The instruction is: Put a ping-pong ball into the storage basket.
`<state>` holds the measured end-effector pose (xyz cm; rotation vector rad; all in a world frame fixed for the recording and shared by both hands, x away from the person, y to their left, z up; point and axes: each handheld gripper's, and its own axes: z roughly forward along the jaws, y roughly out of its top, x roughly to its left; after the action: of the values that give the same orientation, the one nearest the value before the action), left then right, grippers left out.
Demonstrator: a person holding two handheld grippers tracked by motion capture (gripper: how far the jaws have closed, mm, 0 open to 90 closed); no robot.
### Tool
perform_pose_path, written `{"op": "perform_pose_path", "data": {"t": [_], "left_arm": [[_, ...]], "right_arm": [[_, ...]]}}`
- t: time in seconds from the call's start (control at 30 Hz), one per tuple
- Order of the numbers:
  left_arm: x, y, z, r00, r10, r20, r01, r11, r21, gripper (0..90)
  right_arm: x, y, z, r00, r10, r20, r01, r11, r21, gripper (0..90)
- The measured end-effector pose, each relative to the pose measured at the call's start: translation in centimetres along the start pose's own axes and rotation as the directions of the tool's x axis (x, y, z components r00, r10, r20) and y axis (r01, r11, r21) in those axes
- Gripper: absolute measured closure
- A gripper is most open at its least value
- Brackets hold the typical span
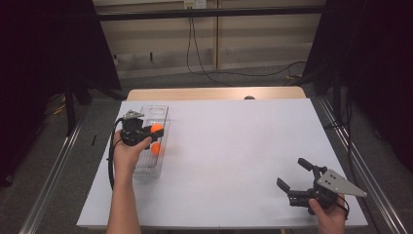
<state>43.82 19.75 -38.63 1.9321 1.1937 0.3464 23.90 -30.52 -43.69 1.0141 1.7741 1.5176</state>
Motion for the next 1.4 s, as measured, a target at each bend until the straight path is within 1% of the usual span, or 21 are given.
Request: {"op": "perform_pose_path", "data": {"t": [0.07, 0.27, 0.43, 0.5, 0.63, 0.77, 0.8, 1.03, 1.13, 1.23, 1.4], "left_arm": [[0.1, 0.0, -0.1, 1.0000, 0.002, -0.009, -0.002, 1.0000, -0.001, 50.8], [0.4, -0.1, -0.3, 0.9998, 0.000, -0.020, 0.000, 1.0000, -0.004, 50.8], [0.5, -0.2, -0.4, 0.9995, -0.008, -0.029, 0.008, 0.9999, -0.006, 50.8], [0.6, -0.2, -0.3, 0.9992, -0.003, -0.039, 0.003, 1.0000, -0.004, 50.8], [0.7, -0.3, -0.3, 0.9991, -0.008, -0.042, 0.008, 1.0000, 0.002, 50.8], [0.8, -0.3, -0.4, 0.9990, -0.006, -0.044, 0.006, 1.0000, -0.002, 50.8], [0.8, -0.3, -0.4, 0.9989, -0.010, -0.045, 0.010, 0.9999, -0.004, 50.8], [0.9, -0.3, -0.7, 0.9981, -0.012, -0.060, 0.012, 0.9999, -0.005, 50.8], [1.0, -0.3, -0.8, 0.9975, -0.009, -0.070, 0.010, 1.0000, 0.002, 50.8], [1.0, -0.3, -0.8, 0.9975, -0.014, -0.070, 0.013, 0.9999, -0.001, 50.8], [1.1, -0.4, -0.9, 0.9964, -0.006, -0.084, 0.007, 1.0000, 0.006, 50.8]], "right_arm": [[0.0, 0.0, 0.0, 1.0000, -0.001, 0.000, 0.001, 1.000, 0.000, 1.0], [0.0, 0.0, 0.0, 1.0000, -0.001, 0.000, 0.001, 1.000, 0.000, 1.0], [0.0, 0.0, 0.0, 1.0000, -0.001, 0.000, 0.001, 1.000, 0.000, 1.0], [0.0, 0.0, 0.0, 1.0000, -0.001, -0.001, 0.001, 1.000, 0.000, 1.0], [0.0, 0.0, 0.0, 1.0000, -0.001, -0.001, 0.001, 1.000, 0.000, 1.0], [0.0, 0.0, 0.0, 1.0000, -0.002, -0.001, 0.002, 1.000, 0.000, 1.0], [0.0, 0.0, 0.0, 1.0000, -0.001, -0.001, 0.001, 1.000, 0.000, 1.0], [0.0, 0.0, 0.0, 1.0000, -0.002, -0.002, 0.002, 1.000, 0.001, 0.9], [0.0, 0.0, 0.0, 1.0000, -0.003, -0.003, 0.003, 1.000, 0.000, 0.9], [0.1, 0.0, 0.0, 1.0000, -0.002, -0.004, 0.002, 1.000, 0.001, 1.0], [0.1, 0.0, 0.0, 1.0000, -0.001, -0.003, 0.001, 1.000, 0.001, 1.0]]}}
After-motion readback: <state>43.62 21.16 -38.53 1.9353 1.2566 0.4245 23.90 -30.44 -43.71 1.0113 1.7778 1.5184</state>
